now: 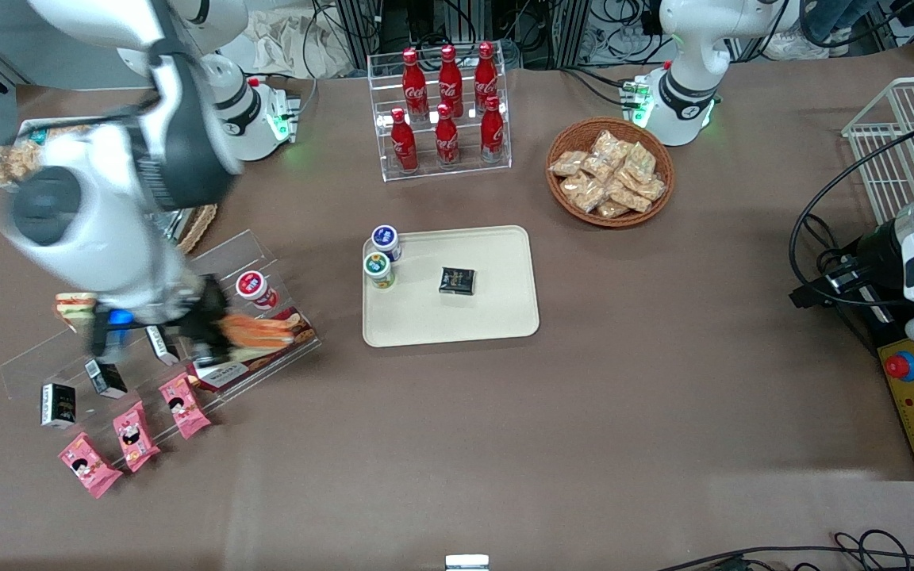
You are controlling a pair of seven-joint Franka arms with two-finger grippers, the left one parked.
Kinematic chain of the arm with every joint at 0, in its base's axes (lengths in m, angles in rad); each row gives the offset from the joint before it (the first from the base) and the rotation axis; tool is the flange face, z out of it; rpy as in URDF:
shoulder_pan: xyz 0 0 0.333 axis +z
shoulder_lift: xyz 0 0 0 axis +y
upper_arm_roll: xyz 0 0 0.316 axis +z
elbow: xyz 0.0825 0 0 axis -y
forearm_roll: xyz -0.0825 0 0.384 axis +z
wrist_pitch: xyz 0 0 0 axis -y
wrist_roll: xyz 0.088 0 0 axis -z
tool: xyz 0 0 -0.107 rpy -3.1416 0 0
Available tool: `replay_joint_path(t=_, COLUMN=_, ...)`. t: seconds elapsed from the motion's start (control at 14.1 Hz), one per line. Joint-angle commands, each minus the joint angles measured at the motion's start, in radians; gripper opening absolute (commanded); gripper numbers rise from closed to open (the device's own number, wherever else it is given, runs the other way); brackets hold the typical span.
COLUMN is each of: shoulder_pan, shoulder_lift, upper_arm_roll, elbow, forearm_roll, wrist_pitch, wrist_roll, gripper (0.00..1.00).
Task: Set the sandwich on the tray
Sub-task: 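Lift the sandwich and carry it over the cream tray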
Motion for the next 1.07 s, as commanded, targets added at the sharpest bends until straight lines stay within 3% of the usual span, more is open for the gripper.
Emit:
replay_joint_path(t=0.0, shoulder_pan=0.113, shoulder_lift=0.090, upper_arm_roll=-0.015, elbow=0.013, forearm_roll=-0.014, wrist_pitch=0.052, wrist_roll=0.186, gripper=0.00)
replay_joint_path(t=0.57, shoulder_pan=0.357, shoulder_lift=0.276, upper_arm_roll=-0.015, elbow=0.012, forearm_roll=0.007, wrist_pitch=0.228, wrist_roll=0.405, gripper=0.00)
replay_joint_path(t=0.99, shoulder_pan=0.447, shoulder_lift=0.356, upper_arm_roll=-0.015, elbow=-0.057, forearm_roll=0.007, wrist_pitch=0.383, wrist_roll=0.488, gripper=0.00)
